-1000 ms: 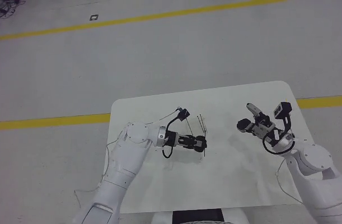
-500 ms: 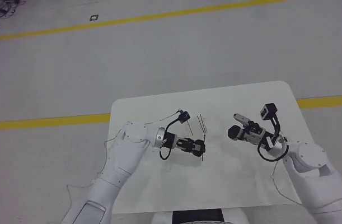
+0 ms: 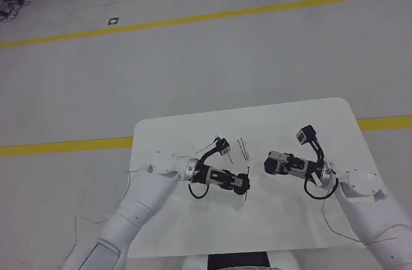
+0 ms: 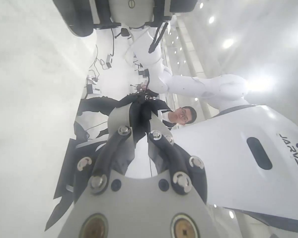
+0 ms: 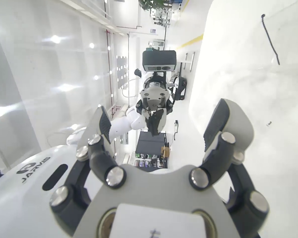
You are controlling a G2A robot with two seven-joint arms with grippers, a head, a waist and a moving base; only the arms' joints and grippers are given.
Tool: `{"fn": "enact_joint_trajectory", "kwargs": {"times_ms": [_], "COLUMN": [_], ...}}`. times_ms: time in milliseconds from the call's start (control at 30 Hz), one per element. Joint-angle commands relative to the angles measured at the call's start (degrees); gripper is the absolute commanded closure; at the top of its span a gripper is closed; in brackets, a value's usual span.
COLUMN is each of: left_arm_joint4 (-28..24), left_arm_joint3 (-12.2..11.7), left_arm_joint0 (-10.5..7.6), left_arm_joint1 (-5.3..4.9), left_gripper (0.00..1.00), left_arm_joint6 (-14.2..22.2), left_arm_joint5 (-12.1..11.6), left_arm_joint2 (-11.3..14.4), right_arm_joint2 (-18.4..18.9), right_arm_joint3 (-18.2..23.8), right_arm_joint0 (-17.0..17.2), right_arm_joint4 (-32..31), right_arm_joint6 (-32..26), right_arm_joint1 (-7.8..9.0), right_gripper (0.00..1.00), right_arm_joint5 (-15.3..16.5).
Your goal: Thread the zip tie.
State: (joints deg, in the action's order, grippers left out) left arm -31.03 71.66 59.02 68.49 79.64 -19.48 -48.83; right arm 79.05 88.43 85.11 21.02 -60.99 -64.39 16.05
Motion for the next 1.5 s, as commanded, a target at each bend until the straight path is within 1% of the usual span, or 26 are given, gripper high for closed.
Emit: {"fn": "enact_joint_trajectory", "kwargs": {"times_ms": [0,100,133,433,467,500,567,667,733,967,1133,1233,1267,1300,1467], "left_arm_joint4": [-0.6,-1.2,-1.1,-1.1,-1.1,-0.7,-0.3,0.0,0.0,-0.2,-0.7,-0.7,-0.6,-0.4,-0.4], "left_arm_joint3": [-0.2,-0.5,-0.6,-0.6,-0.5,0.0,0.7,0.8,0.7,0.2,0.6,1.0,1.3,1.4,1.4], "left_arm_joint0": [-0.62,-1.74,-1.99,-1.99,-1.89,-1.58,-1.29,-1.13,-1.07,-0.14,1.29,2.01,2.16,2.22,2.22], "left_arm_joint1": [-0.73,-1.62,-1.77,-1.77,-1.76,-1.76,-1.85,-2.04,-2.17,-2.94,-3.67,-4.06,-4.2,-4.25,-4.25], "left_gripper": [1.0,1.0,1.0,1.0,1.0,1.0,1.0,1.0,1.0,1.0,1.0,1.0,1.0,1.0,1.0], "left_arm_joint6": [0.0,0.0,0.0,0.0,-0.4,-1.3,-2.0,-2.4,-2.6,-4.3,-4.8,-4.4,-4.2,-4.3,-4.3], "left_arm_joint5": [0.0,0.0,0.0,0.0,0.1,0.4,0.8,0.9,0.9,0.0,0.0,0.0,0.0,0.0,0.0], "left_arm_joint2": [1.3,3.0,3.2,3.2,3.3,3.5,3.7,3.8,3.6,2.1,-0.4,-2.0,-2.6,-2.8,-2.8], "right_arm_joint2": [-1.6,-3.2,-3.2,-3.2,-3.7,-4.1,-4.5,-5.2,-5.4,-6.0,-5.4,-5.5,-5.7,-5.5,-5.5], "right_arm_joint3": [-1.0,-2.1,-2.1,-2.1,-1.4,-1.0,-0.6,-0.3,-0.6,-2.3,-3.4,-3.7,-3.6,-3.4,-3.4], "right_arm_joint0": [-1.2,-2.5,-2.5,-2.5,-2.5,-2.5,-2.8,-3.4,-3.5,-4.2,-5.1,-5.9,-6.0,-6.2,-6.2], "right_arm_joint4": [0.0,0.4,0.4,0.4,0.2,0.0,-0.7,-1.5,-2.2,-6.0,-7.2,-8.4,-7.9,-7.7,-7.7], "right_arm_joint6": [-0.4,-1.0,-1.0,-1.0,-1.1,-1.6,-2.6,-3.6,-3.3,-1.2,0.2,0.6,0.3,0.1,0.1], "right_arm_joint1": [-0.19,-0.4,-0.4,-0.4,-0.44,-0.44,-0.4,-0.44,-0.49,-0.41,-0.16,-0.03,-0.02,0.04,0.04], "right_gripper": [0.0,0.0,0.0,0.0,0.0,0.0,0.0,0.0,0.0,0.0,0.0,0.0,0.0,0.0,0.0], "right_arm_joint5": [1.4,3.4,3.4,3.4,3.4,3.4,3.4,3.4,3.4,3.4,3.4,2.5,2.3,2.8,2.8]}}
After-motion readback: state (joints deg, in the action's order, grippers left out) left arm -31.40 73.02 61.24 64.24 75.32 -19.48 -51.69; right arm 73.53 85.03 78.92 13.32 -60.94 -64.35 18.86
